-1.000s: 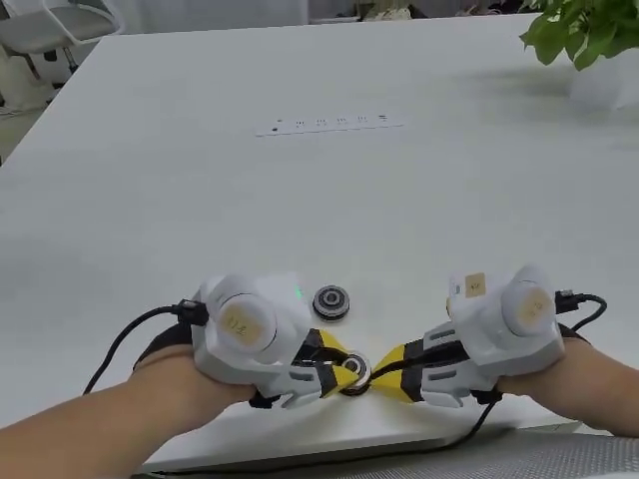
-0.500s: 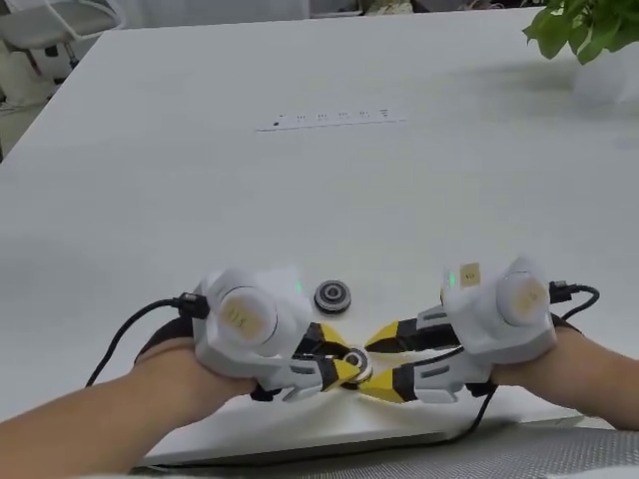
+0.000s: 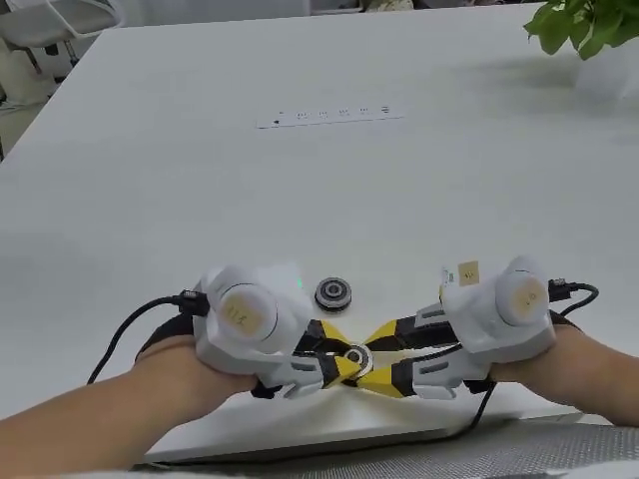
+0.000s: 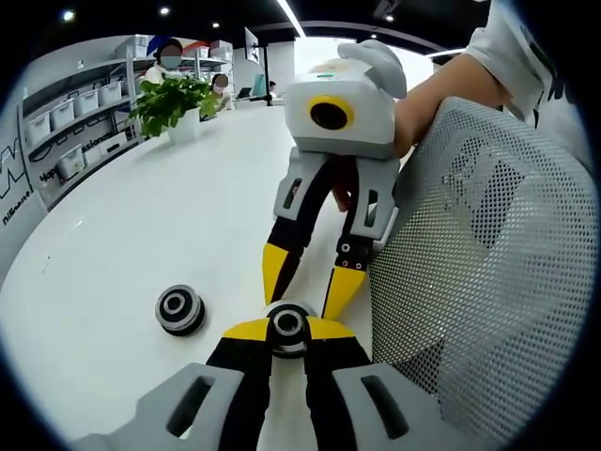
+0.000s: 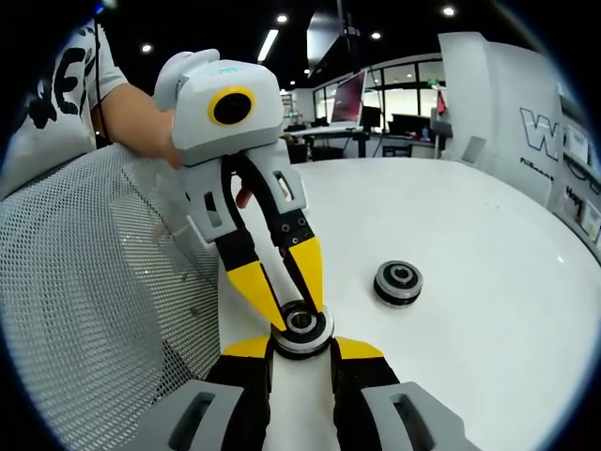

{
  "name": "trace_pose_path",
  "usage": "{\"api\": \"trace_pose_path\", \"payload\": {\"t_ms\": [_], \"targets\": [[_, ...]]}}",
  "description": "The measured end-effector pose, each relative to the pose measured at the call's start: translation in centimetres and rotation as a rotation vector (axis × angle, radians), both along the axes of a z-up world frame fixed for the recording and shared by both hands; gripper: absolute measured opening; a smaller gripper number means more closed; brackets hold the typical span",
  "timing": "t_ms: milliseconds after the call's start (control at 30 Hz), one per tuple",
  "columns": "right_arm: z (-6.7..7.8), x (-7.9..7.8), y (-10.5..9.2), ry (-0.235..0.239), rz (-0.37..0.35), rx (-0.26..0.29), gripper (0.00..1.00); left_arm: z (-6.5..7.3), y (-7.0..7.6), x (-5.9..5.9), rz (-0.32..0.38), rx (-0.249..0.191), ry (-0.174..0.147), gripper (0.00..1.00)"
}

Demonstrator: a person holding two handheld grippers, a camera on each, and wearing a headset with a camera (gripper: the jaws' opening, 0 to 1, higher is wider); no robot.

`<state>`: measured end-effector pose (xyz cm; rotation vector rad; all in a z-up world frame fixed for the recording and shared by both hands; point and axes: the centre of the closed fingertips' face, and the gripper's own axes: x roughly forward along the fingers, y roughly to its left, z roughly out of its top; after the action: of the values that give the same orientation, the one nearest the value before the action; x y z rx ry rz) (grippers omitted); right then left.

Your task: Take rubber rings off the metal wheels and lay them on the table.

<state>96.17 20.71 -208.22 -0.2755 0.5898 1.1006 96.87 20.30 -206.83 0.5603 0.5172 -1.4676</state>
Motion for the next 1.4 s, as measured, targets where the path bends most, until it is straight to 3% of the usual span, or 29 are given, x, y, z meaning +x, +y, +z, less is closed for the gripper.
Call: {"api": "trace_pose_path", "payload": {"t_ms": [167, 233, 300, 700, 967, 1167, 1367, 1400], "targets": [[0.0, -0.1, -0.3, 0.006, -0.013, 0.002, 0.18, 0.0, 0.0, 0.0, 0.001, -0.001, 0.001, 0.08], [-0.5, -0.2, -1.0, 0.003, -0.015, -0.044, 0.12, 0.0, 0.0, 0.0, 0.004, -0.001, 0.000, 0.08], [-0.4, -0.1, -1.0, 0.026, -0.032, -0.026, 0.05, 0.0, 0.1, 0.1, 0.007, -0.001, 0.001, 0.08], [-0.4, 0.1, -1.1, 0.038, -0.055, -0.020, 0.01, 0.0, 0.1, 0.1, 0.011, 0.001, -0.001, 0.08], [0.1, 0.3, -1.3, 0.102, -0.124, 0.043, 0.00, 0.0, 0.1, 0.1, 0.010, 0.004, -0.005, 0.08], [0.2, 0.3, -1.4, 0.126, -0.143, 0.060, 0.00, 0.0, 0.1, 0.1, 0.011, 0.005, -0.008, 0.08], [0.6, 0.4, -1.5, 0.176, -0.197, 0.129, 0.00, 0.0, 0.1, 0.1, 0.014, 0.006, -0.010, 0.08], [1.0, 0.6, -1.4, 0.190, -0.216, 0.162, 0.00, 0.0, 0.1, 0.1, 0.015, 0.006, -0.010, 0.08]]}}
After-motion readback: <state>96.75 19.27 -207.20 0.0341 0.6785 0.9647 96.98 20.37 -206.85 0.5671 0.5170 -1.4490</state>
